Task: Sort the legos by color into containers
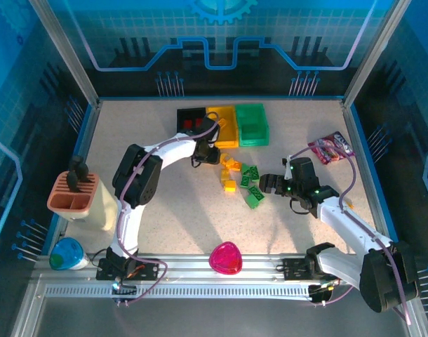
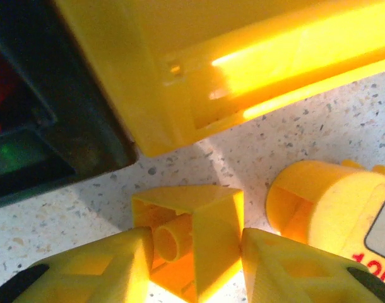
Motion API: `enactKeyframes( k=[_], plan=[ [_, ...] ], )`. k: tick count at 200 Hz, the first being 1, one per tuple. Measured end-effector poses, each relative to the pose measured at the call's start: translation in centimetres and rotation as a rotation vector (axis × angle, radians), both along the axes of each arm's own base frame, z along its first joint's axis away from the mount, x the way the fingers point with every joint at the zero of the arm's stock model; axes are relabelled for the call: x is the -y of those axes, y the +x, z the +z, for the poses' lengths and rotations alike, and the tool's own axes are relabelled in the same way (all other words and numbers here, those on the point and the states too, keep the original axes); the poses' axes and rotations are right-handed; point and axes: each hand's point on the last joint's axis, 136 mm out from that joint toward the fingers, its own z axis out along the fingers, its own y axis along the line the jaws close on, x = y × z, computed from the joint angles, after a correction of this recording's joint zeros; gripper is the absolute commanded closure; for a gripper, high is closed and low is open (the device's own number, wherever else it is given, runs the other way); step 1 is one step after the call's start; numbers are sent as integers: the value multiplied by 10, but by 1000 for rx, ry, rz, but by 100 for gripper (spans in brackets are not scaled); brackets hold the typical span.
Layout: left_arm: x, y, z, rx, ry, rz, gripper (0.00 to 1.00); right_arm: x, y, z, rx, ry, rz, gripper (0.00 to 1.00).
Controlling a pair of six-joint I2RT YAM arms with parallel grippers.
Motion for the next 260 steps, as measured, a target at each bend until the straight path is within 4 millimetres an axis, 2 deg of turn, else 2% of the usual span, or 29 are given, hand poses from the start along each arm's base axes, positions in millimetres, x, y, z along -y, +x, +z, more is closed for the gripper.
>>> enactKeyframes(
  k=[70, 102, 125, 161, 209, 241, 260],
  plan=[
    [0, -3, 3, 1, 1, -3, 67, 0, 0, 4, 12, 4, -1, 0],
    [1, -20, 8, -18, 19, -23, 68, 0, 0, 5, 16, 5, -1, 0],
    [4, -29, 22, -10, 14, -36, 68, 0, -1, 4, 13, 6, -2, 0],
    [6, -26, 55, 52, -18, -40, 69, 1, -2, 1, 7, 6, -4, 0],
    [14, -12, 86, 112, -42, -52, 69, 1, -3, 4, 17, 8, -4, 0],
    [24, 16, 118, 187, -68, -54, 70, 1, -3, 6, 24, 10, -4, 0],
    [28, 35, 128, 217, -79, -46, 70, 2, -5, 6, 22, 10, -5, 0]
  ],
)
